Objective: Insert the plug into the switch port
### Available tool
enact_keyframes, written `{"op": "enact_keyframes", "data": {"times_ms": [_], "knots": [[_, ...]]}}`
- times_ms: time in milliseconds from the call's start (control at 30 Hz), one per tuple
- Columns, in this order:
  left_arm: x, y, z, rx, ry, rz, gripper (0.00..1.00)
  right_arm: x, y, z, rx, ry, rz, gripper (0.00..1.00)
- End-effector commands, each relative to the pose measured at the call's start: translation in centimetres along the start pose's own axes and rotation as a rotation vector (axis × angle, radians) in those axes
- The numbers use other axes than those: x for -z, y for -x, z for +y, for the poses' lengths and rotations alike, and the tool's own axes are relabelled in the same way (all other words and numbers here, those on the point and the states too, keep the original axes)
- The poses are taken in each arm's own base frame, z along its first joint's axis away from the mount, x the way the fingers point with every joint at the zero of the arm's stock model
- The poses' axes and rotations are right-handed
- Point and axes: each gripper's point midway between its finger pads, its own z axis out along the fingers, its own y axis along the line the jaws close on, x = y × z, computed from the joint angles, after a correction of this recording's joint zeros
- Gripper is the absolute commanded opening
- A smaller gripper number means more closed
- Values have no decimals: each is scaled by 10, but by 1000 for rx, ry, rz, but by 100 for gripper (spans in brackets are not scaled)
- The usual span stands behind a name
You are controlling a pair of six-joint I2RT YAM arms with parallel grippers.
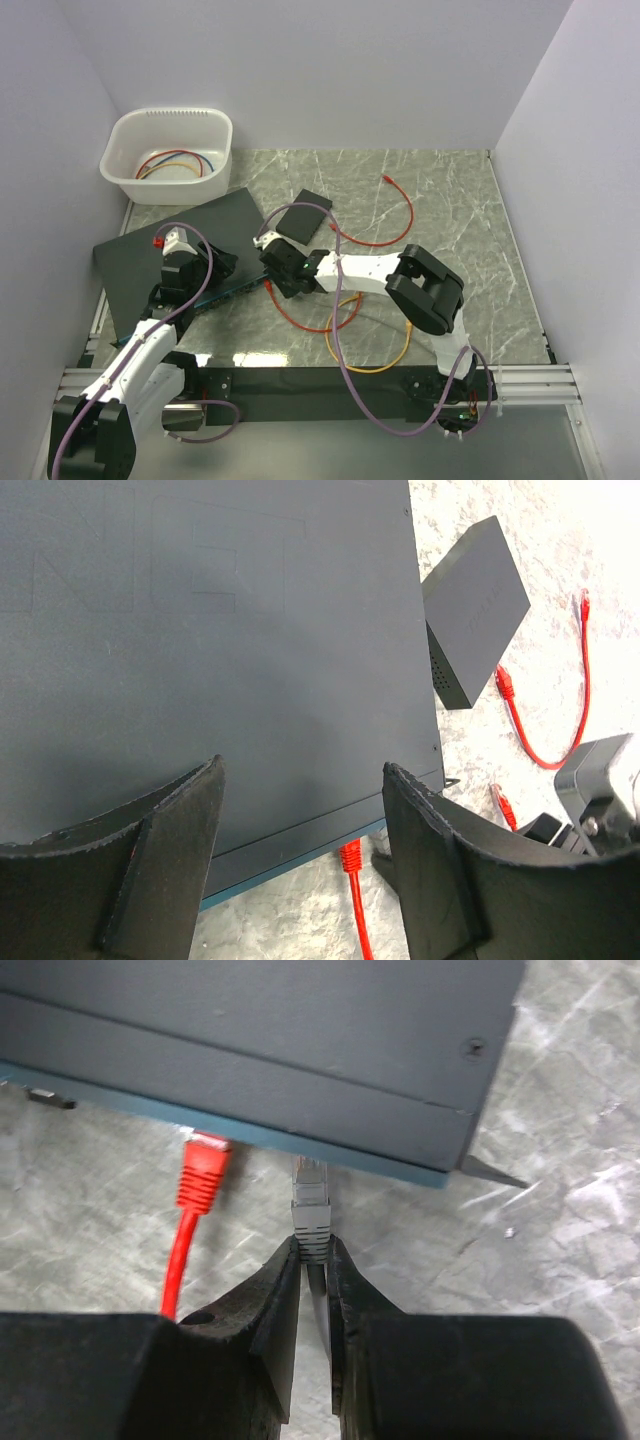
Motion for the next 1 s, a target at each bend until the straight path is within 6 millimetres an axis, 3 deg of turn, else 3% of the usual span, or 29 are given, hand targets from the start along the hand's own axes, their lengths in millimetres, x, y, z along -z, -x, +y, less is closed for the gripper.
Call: {"op": "enact_keyframes", "data": {"times_ms": [0, 267, 433, 633, 800, 967], "knots": [[1, 8, -6, -4, -34, -36, 69, 10, 24, 12, -5, 17, -75, 0], [1, 7, -5, -4, -33, -35, 69, 1, 31, 6, -35, -31, -72, 0], [1, 7, -6, -4, -35, -35, 69, -5, 37, -8, -75, -75, -76, 0], [2, 8, -6, -4, -37, -37, 69, -9, 30, -21, -90, -101, -50, 0], [1, 7, -6, -2, -37, -35, 69, -6, 33, -24, -135, -99, -61, 0], [2, 8, -6, -2, -37, -37, 69, -6, 43, -13, -183, -71, -65, 0]]}}
